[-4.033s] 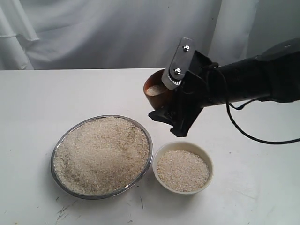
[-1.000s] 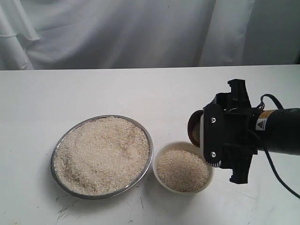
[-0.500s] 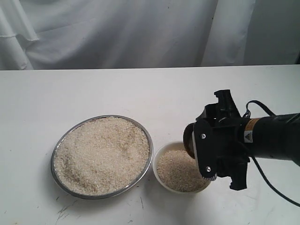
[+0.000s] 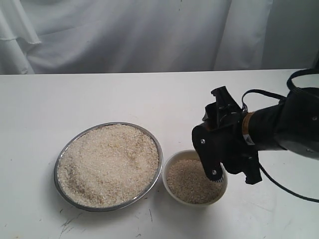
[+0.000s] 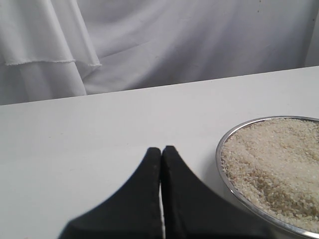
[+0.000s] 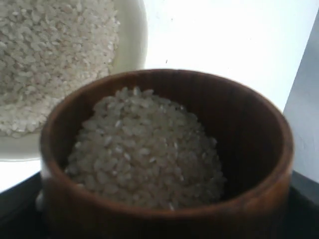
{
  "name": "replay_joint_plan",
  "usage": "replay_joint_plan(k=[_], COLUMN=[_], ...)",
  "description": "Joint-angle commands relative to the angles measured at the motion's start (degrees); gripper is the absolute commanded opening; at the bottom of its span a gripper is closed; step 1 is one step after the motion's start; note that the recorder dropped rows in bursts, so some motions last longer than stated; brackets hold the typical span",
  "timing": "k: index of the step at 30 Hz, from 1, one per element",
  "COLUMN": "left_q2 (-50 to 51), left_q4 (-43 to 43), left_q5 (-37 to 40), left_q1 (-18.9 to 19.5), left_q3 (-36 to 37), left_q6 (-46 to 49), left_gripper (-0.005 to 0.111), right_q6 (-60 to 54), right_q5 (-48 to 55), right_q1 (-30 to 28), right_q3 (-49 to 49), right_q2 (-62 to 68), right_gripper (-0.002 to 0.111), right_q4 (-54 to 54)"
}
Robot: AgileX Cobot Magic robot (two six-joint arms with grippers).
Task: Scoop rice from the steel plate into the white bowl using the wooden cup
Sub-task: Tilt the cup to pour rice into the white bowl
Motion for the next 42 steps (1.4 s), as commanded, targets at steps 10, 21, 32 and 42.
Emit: replay_joint_plan(k=[10, 21, 32, 42], left_q2=[0.44, 0.44, 0.44, 0.44], left_q4=[-0.06, -0.06, -0.06, -0.06], left_q5=[-0.58, -0.58, -0.58, -0.58], left_q1=[-0.37, -0.37, -0.37, -0.37], left_q3=[-0.16, -0.16, -0.16, -0.16], left_q6=[-0.26, -0.24, -0.10, -0.27], left_gripper=[0.000, 0.000, 0.000, 0.000], right_q6=[12.46, 17.90, 22.91, 27.47], right_q5=[5.38, 10.78, 19.48, 23.17], right_q1=[4.61, 7.32, 10.66, 12.92], right_q3=[-0.54, -3.96, -4.75, -4.75], right_q2=[0.76, 6.83, 7.20, 7.42], right_gripper=[0.000, 0.000, 0.000, 0.000], right_q4=[-21.08, -28.59, -37.24, -43.29])
